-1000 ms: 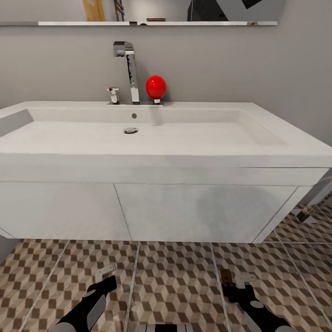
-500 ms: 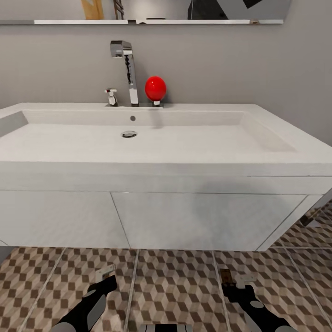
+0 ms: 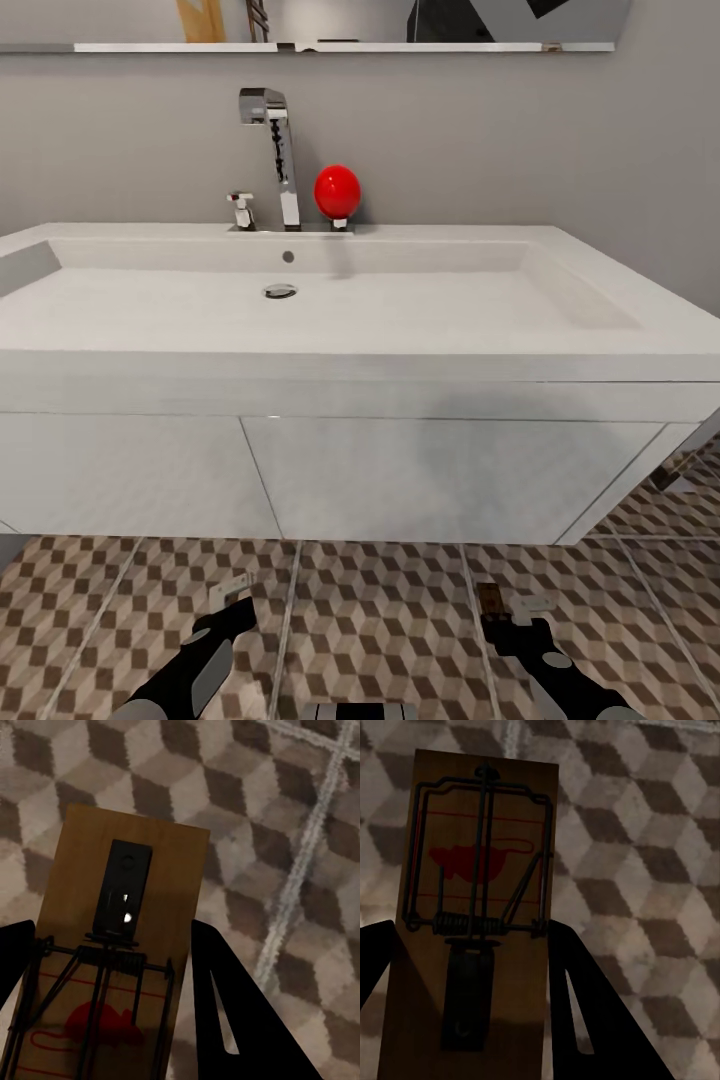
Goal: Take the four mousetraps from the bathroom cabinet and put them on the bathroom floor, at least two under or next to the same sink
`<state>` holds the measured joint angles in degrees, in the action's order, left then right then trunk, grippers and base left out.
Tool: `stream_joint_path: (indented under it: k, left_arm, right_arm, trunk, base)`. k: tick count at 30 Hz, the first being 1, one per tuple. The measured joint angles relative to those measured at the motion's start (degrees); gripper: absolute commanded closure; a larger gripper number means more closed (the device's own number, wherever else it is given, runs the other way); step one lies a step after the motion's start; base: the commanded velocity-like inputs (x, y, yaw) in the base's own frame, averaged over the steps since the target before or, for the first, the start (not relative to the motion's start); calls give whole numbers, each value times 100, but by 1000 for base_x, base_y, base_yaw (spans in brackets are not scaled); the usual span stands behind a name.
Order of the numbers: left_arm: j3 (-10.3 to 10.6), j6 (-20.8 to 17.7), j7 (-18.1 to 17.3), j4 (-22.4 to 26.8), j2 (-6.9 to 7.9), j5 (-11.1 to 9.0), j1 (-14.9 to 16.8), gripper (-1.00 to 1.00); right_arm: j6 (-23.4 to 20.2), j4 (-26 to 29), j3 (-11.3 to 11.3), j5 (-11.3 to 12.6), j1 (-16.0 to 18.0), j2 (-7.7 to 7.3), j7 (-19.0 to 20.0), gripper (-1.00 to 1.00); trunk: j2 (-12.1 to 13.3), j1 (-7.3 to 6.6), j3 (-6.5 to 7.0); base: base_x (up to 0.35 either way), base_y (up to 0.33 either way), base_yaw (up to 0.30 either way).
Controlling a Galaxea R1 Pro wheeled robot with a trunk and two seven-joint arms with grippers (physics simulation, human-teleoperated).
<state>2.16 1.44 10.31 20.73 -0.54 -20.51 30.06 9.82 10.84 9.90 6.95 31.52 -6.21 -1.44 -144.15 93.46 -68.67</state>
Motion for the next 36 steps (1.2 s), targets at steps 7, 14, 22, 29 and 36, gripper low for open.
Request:
stream_joint_path:
  k: [7, 14, 22, 29, 36]
  left_arm:
    - [-1, -26, -34, -1, -1, -28, -1, 100]
    - [26, -36, -64, 35, 56, -31, 0, 100]
    - [39, -36, -61, 59, 16, -27, -1, 100]
    - [47, -24, -61, 60, -10, -27, 0, 100]
    - [48, -16, -52, 61, -9, -26, -1, 100]
  right_arm:
    - [2, -1, 0, 0, 0, 0, 0, 100]
    - [0, 0, 0, -3, 0, 0, 0, 100]
    - [1, -1, 0, -8, 0, 0, 0, 100]
    - [0, -1, 4, -8, 0, 0, 0, 100]
    - [0, -1, 5, -1, 0, 0, 0, 100]
  trunk:
    - [0, 0, 0]
    - [0, 0, 0]
    - [0, 0, 0]
    - [-8, 16, -132]
    - [-17, 34, -288]
  base:
    - [0, 0, 0]
    - [0, 0, 0]
    - [0, 0, 0]
    - [0, 0, 0]
    - [0, 0, 0]
